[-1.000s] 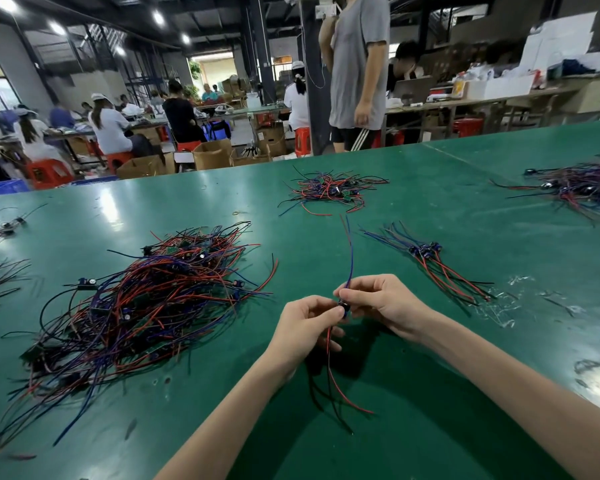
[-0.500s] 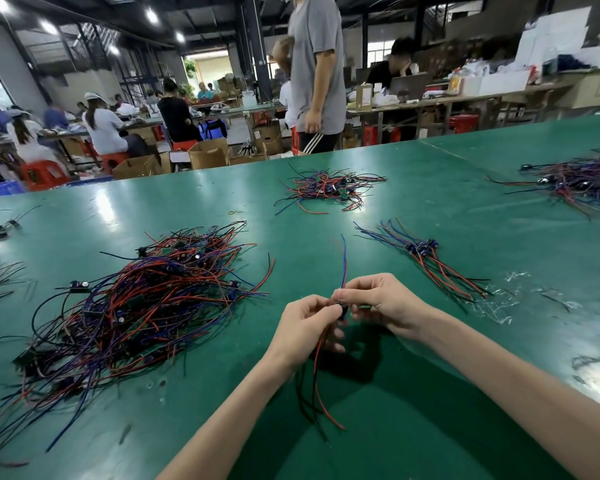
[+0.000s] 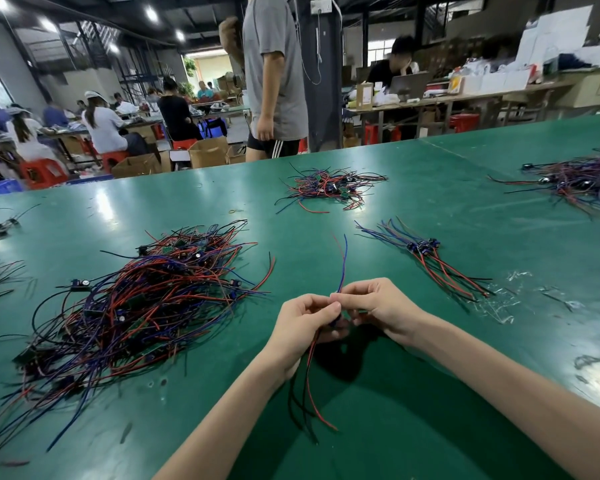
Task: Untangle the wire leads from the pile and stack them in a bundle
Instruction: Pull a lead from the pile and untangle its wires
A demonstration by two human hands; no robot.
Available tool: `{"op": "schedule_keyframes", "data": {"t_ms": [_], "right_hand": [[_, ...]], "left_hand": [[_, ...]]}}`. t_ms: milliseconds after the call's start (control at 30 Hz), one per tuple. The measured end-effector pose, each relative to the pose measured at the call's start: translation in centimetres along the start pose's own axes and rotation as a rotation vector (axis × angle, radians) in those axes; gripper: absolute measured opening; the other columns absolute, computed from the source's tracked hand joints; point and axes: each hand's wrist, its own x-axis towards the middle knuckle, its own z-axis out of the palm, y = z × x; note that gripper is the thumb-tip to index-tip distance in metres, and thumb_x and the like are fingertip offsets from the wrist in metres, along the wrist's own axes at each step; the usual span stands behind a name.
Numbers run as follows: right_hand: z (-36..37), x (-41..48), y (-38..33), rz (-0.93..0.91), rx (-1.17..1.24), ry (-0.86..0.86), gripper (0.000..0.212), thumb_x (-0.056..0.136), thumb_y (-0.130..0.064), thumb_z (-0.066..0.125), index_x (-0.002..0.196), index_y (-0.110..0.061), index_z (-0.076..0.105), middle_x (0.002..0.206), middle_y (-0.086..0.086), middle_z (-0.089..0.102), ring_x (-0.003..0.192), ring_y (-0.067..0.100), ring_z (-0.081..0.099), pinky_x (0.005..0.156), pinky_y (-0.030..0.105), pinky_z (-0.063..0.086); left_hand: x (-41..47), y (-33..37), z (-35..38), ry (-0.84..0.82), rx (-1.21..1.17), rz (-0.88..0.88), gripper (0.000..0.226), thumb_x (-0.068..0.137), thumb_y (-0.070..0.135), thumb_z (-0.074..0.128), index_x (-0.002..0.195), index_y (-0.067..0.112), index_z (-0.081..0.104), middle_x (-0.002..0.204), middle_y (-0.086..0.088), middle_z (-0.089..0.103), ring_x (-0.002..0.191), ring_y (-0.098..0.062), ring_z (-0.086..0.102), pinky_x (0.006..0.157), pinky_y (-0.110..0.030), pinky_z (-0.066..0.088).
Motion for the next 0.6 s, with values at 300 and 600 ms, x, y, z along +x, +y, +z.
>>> {"op": "schedule_keyframes", "data": {"t_ms": [300, 600], "right_hand": [[0.0, 0.21, 0.02, -0.058, 0.042, 0.114, 0.011, 0.075, -0.007, 0.075, 0.068, -0.005, 0.066, 0.051, -0.001, 0.052, 0.045, 0.009, 0.042, 0.046, 0.019, 0.039], [0.03, 0.19, 0.04, -0.132, -0.048, 0.093, 0.022, 0.075, -0.002, 0.074, 0.058, -0.009, 0.064, 0.048, -0.001, 0.057, 0.04, 0.008, 0.041, 0.041, 0.016, 0.036]], "left_hand": [[-0.01, 0.3, 0.07, 0.02, 0.018, -0.027, 0.02, 0.086, -0.008, 0.055, 0.068, 0.001, 0.057, 0.057, -0.011, 0.054, 0.053, -0.019, 0.059, 0.061, -0.035, 0.059], [-0.26, 0.15, -0.03, 0.005, 0.025, 0.0, 0.016, 0.09, 0.002, 0.06, 0.076, 0.001, 0.068, 0.068, -0.01, 0.063, 0.063, -0.015, 0.06, 0.061, -0.03, 0.058]]}}
